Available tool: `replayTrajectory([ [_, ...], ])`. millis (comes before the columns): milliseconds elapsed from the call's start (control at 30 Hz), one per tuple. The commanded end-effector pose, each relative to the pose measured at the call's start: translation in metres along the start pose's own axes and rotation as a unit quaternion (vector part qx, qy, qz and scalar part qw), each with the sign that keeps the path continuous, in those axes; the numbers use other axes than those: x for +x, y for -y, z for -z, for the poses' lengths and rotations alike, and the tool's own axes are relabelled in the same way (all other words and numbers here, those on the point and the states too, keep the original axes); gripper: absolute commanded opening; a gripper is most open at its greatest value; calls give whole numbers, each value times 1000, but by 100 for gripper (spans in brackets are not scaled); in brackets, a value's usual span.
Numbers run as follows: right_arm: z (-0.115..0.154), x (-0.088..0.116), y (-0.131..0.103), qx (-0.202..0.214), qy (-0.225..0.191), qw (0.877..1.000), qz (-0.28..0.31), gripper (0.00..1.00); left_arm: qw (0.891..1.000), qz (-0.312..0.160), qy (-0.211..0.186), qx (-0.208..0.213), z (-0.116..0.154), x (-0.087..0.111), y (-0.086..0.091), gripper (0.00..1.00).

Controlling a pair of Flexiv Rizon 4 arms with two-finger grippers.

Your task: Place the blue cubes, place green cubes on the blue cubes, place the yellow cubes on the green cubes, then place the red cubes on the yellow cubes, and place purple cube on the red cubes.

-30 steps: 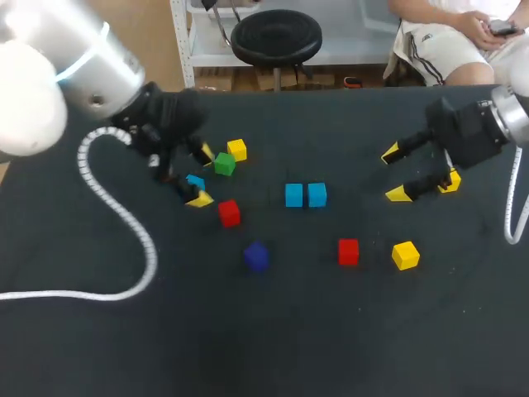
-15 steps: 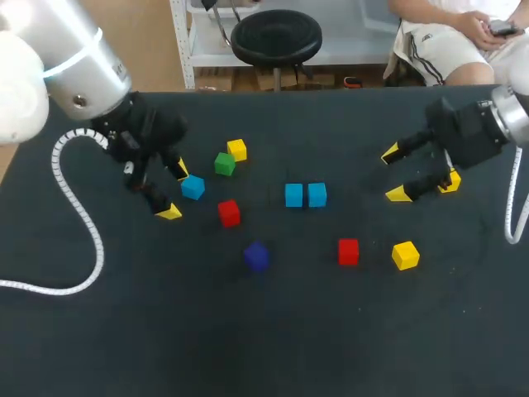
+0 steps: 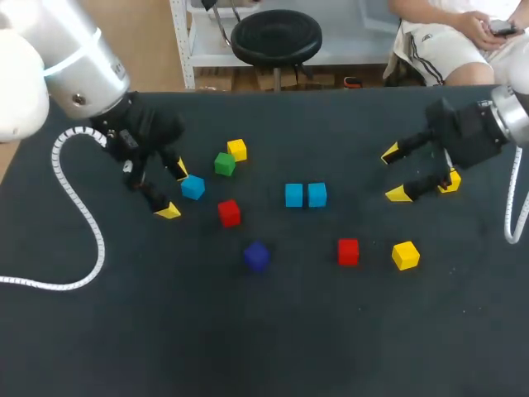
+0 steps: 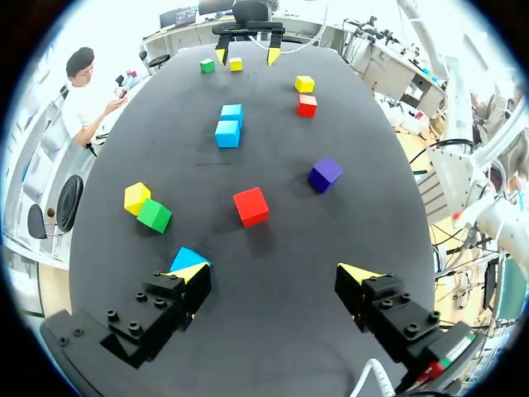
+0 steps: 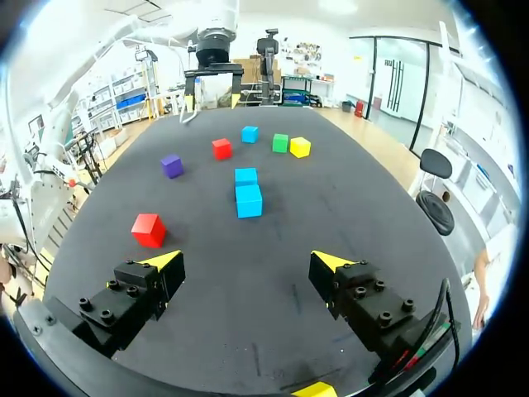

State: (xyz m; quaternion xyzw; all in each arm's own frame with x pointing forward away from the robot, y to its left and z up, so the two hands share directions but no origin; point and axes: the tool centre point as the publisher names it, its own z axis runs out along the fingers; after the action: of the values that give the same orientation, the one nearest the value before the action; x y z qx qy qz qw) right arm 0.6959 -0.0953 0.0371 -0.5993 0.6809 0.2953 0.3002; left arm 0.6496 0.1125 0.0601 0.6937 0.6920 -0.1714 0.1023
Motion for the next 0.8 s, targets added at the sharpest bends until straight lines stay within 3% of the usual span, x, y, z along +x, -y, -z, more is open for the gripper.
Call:
replayTrajectory([
  [33, 0, 0, 0, 0, 1, 1000, 0, 100, 1000, 0, -1, 2, 1, 0, -1, 100],
  [167, 0, 0, 0, 0, 1, 1000, 0, 100, 999, -9, -40, -31, 15, 4, -17, 100],
  [333, 0, 0, 0, 0, 1, 1000, 0, 100, 992, -78, -82, -57, 28, 2, -42, 100],
  [500, 0, 0, 0, 0, 1, 1000, 0, 100, 982, -162, -94, -29, 12, 19, -69, 100],
  [600, 0, 0, 0, 0, 1, 1000, 0, 100, 982, -157, -104, 0, 0, 32, -79, 100],
  [800, 0, 0, 0, 0, 1, 1000, 0, 100, 982, -149, -112, 3, -4, 35, -90, 100],
])
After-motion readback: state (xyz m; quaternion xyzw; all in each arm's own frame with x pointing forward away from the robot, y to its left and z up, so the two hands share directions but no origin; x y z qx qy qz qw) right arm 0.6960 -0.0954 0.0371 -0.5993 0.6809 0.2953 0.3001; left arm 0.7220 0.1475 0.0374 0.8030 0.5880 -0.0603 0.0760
